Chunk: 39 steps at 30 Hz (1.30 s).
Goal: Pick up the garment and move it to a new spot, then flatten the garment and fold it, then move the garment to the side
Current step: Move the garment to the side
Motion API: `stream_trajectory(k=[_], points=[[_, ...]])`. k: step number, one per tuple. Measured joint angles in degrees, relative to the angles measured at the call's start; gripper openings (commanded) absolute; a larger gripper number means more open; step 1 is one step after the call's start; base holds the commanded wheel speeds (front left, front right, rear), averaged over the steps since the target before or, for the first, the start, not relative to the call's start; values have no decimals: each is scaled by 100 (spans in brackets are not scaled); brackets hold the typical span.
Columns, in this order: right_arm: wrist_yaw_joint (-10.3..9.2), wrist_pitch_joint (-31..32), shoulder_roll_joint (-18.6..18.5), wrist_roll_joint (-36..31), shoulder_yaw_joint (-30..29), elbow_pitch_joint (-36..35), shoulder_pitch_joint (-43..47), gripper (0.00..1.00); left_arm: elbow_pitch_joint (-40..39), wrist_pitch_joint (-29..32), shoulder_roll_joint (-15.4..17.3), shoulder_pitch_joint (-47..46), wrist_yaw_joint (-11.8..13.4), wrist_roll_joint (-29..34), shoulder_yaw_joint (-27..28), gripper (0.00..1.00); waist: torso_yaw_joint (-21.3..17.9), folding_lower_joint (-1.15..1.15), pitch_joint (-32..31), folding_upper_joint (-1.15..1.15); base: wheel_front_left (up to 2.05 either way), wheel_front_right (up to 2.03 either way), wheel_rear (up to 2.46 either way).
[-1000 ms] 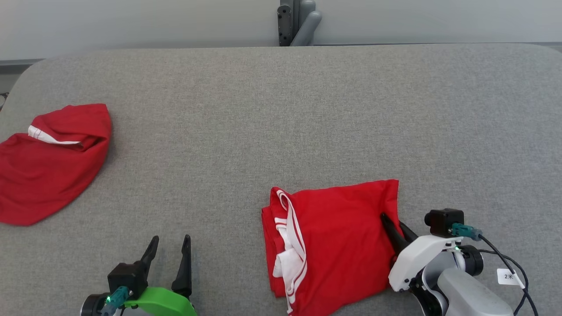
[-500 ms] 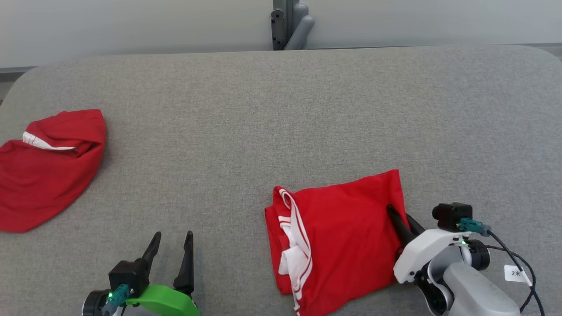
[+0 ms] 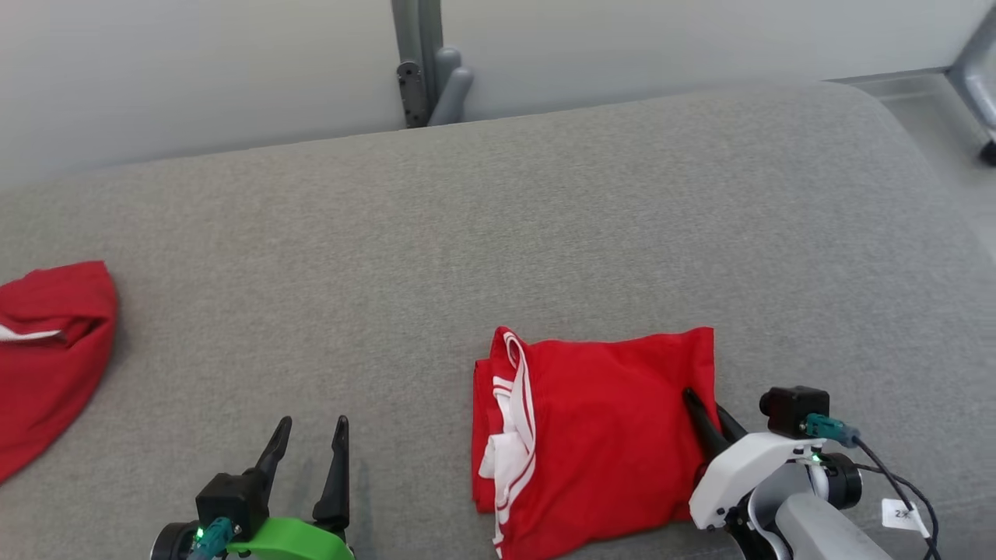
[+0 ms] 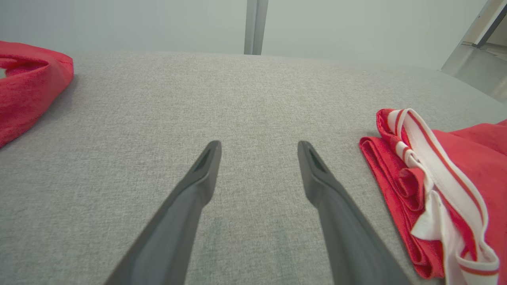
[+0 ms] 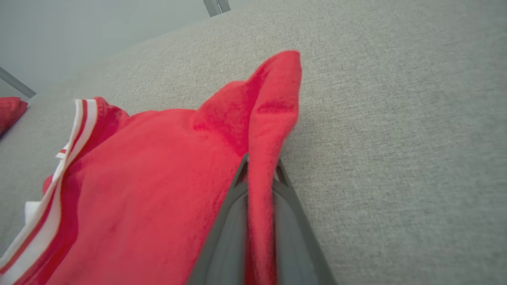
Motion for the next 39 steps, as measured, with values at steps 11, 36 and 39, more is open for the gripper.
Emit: stream_trajectory(k=[11,36,39], points=[[0,0,153,112,425,-190,-35,0,-192,1,0,-34,0,57,-108,100,-1295,0,-96,0,0,0,0],[-1,0,279,-523,-483,-460,-1852,0,-758,0,424,-961,0,408,-959,100,-1917,0,932,0,0,0,0],[0,0,210,-927,-1204,-92,-2464,0,-855,1,528,-1219,0,453,-1074,100,-1744,0,1260,0,0,0,0]])
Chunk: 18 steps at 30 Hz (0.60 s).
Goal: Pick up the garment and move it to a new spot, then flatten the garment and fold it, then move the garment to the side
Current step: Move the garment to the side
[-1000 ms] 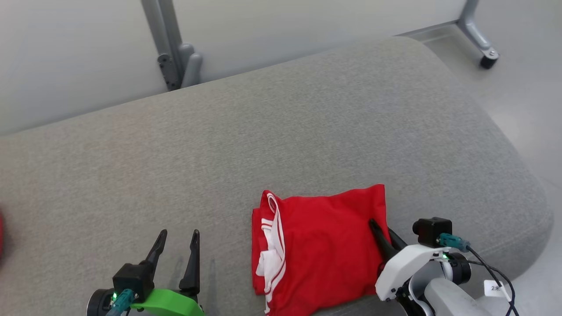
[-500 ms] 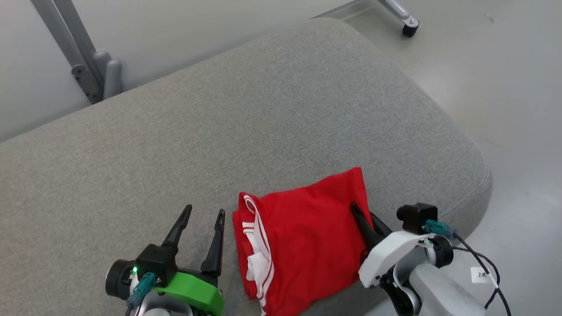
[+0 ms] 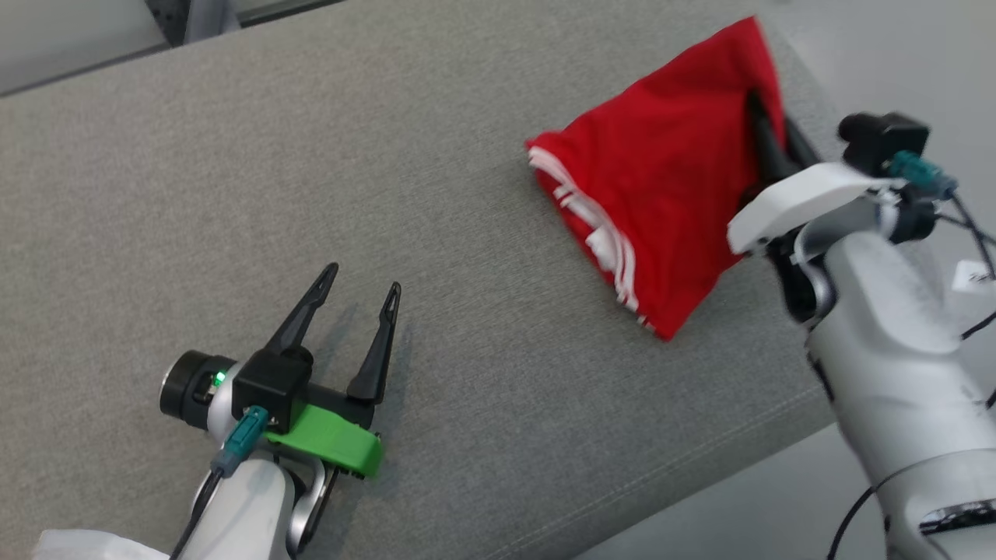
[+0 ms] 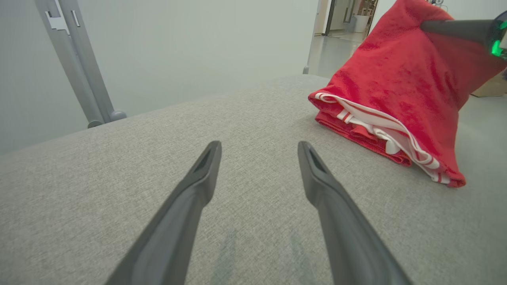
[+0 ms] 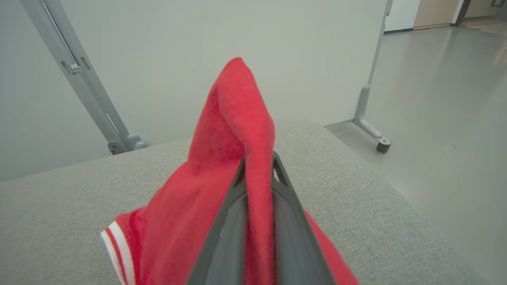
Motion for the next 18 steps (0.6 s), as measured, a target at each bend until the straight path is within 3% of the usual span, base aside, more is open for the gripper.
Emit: stream_trajectory(k=[8,13,14,15,18], points=[[-1,0,-1027,-1535,-1439,904,-1059,0,-84,-1,132,-480,0,103,20,100,706,1,830,0,0,0,0],[-1,0,-1203,-2127,-2184,1479,-1267,0,-127,-1,180,-541,0,105,75,100,1092,1,1250,0,0,0,0],[-1,0,-1218,-2250,-2361,1546,-1279,8,-146,-1,188,-548,0,107,76,100,1155,1,1323,0,0,0,0],[-1,-1,-1247,-2390,-2536,1584,-1315,100,-169,-5,187,-559,0,114,77,100,1217,1,1391,0,0,0,0],[-1,-1,-1338,-2869,-3115,1605,-1329,100,-197,-8,158,-578,-1,148,98,100,1398,0,1534,0,0,0,0]])
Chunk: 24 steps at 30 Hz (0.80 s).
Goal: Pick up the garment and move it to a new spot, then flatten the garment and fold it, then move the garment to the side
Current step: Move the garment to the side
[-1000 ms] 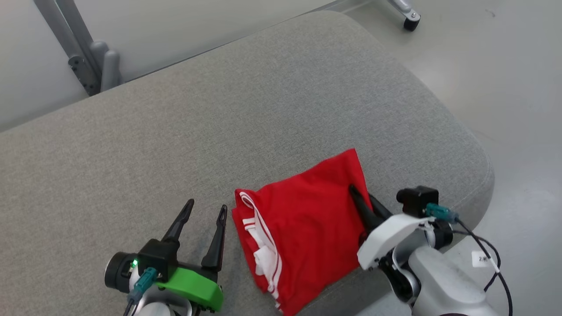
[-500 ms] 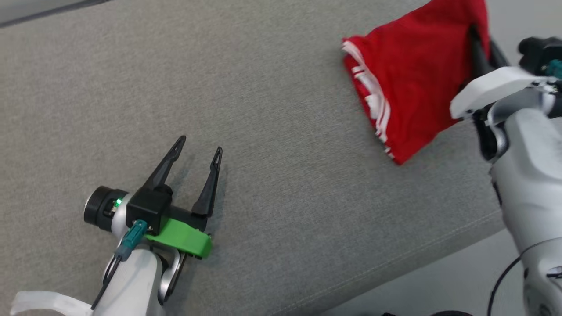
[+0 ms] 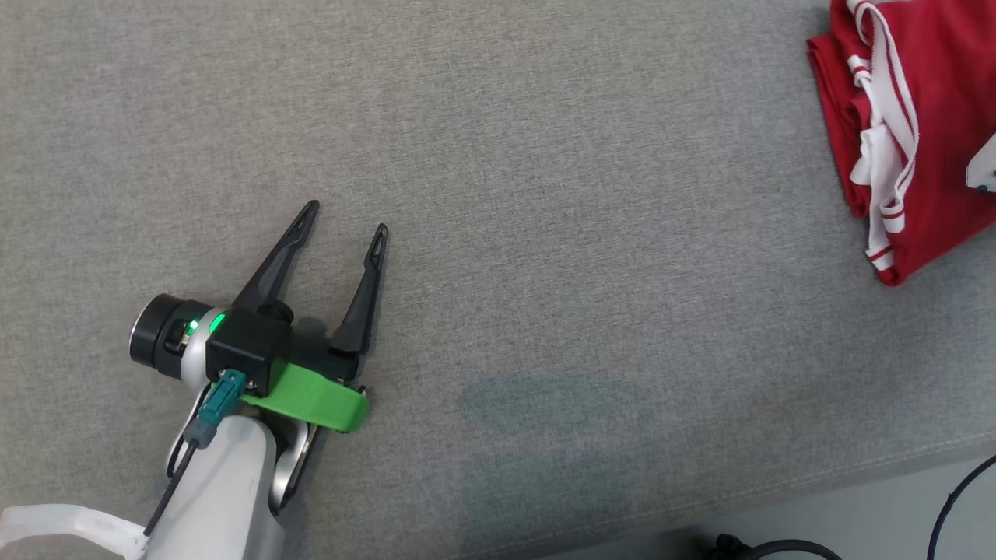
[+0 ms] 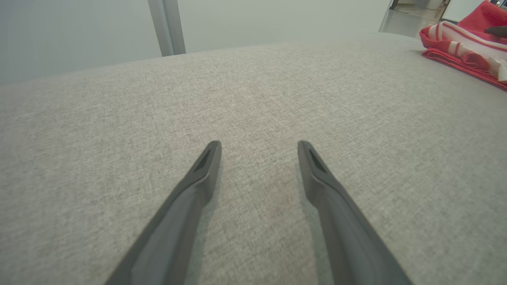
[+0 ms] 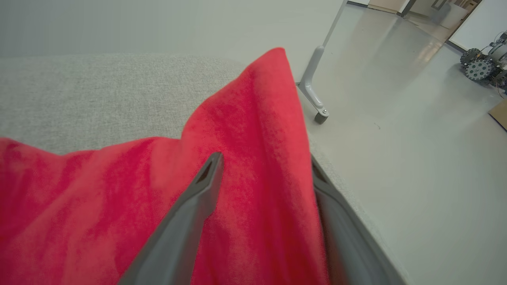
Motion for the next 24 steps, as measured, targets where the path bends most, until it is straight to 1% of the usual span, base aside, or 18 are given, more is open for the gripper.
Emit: stream_trajectory(k=[2,4,7,9,13,16,17,20,24], points=[[0,0,64,-314,-388,-146,78,100,-4,-1,-37,-2,0,7,36,100,109,0,45,0,0,0,0],[0,1,191,-661,-546,-392,202,100,3,-1,-89,7,0,7,82,100,193,0,44,0,0,0,0],[0,0,480,-746,-680,-825,362,100,52,0,-138,39,0,8,156,100,253,0,-59,0,0,0,0],[0,0,560,-824,-531,-964,532,100,111,1,-175,103,0,7,224,100,277,0,-162,0,0,0,0],[1,0,695,-1072,-437,-884,985,100,216,5,-232,283,0,-2,301,100,282,0,-442,0,0,0,0],[0,0,753,-1113,-425,-730,1180,100,305,5,-287,405,0,-36,330,100,284,-1,-732,0,0,0,0],[0,0,804,-1105,-328,-733,1223,100,325,5,-298,440,0,-46,334,100,289,-1,-799,0,0,0,0],[0,0,1012,-891,45,-844,1341,100,355,5,-318,528,0,-53,422,100,316,-1,-979,0,0,0,0],[0,0,1217,-511,555,-920,1752,100,446,7,-376,717,0,-99,519,100,361,-1,-1227,0,0,0,0]])
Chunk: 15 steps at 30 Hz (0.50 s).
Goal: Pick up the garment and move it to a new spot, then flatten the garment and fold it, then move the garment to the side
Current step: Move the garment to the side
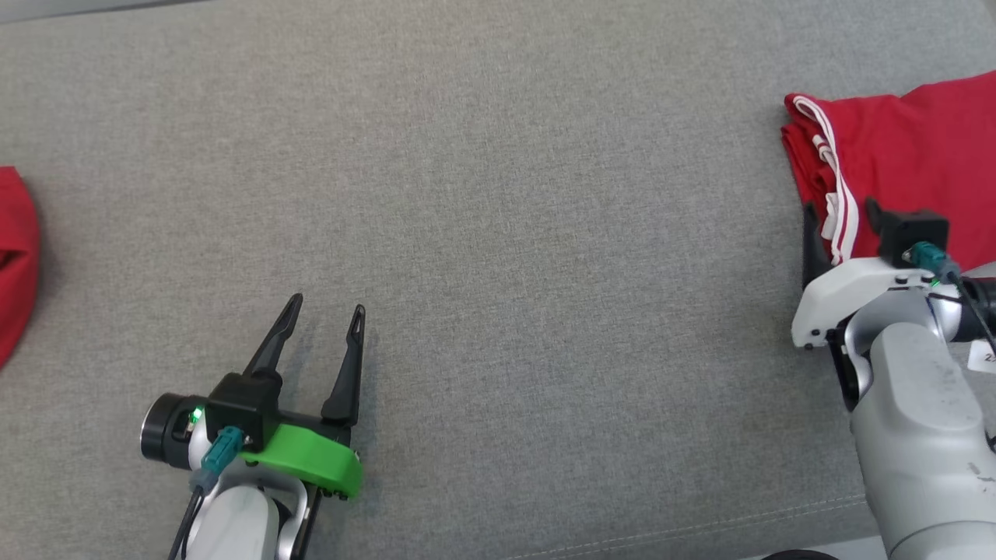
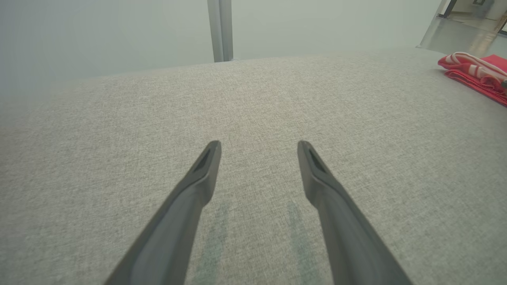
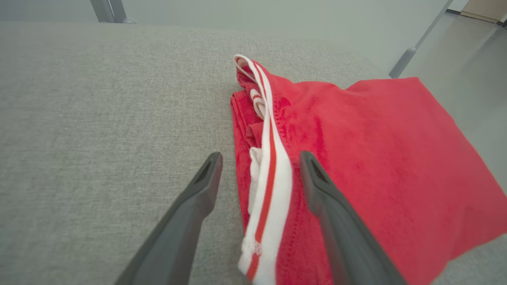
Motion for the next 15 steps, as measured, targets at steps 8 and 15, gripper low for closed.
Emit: stream_trajectory(k=[8,15], points=[[0,0,185,1046,1136,-401,736,100,103,1,-156,490,0,-41,285,100,94,0,-652,0,0,0,0],[0,0,253,1940,1737,-1117,1589,100,202,1,-260,986,9,-73,816,100,157,0,-1365,0,0,0,0]])
